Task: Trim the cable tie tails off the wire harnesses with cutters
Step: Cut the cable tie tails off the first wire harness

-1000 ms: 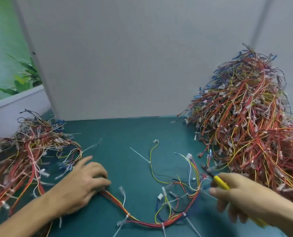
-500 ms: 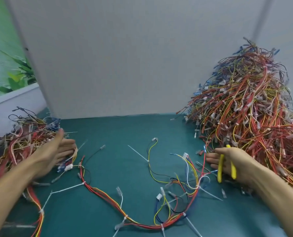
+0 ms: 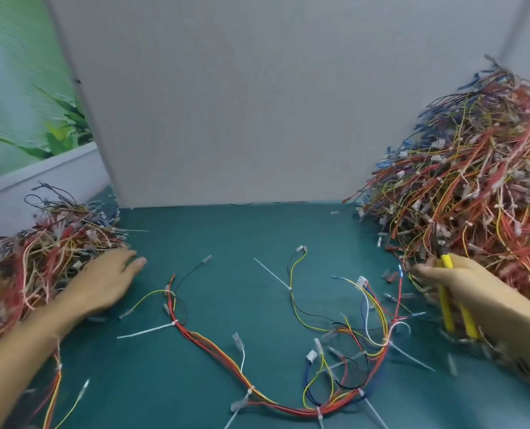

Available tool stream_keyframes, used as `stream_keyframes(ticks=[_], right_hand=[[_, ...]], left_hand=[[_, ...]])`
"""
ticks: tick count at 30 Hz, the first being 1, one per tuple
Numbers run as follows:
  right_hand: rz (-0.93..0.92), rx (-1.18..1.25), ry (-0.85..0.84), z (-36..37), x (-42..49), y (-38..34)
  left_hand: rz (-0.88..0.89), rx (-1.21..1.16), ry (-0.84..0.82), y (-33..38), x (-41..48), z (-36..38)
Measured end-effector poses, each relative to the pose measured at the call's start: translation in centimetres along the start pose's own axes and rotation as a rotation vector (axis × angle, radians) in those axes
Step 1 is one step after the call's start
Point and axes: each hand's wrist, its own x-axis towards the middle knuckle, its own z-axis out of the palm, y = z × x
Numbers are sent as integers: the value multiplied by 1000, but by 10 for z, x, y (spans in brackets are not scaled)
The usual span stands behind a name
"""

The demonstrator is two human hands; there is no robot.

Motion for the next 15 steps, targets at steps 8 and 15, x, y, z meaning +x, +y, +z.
stream_keyframes(ticks=[8,15], right_hand=[[-246,-844,-128,32,-72,-34],[-238,-603,-88,82,-52,-25]], left_hand=[[-193,291,-129,73,-59,-8],[-201,-14,-91,91,-49,27]])
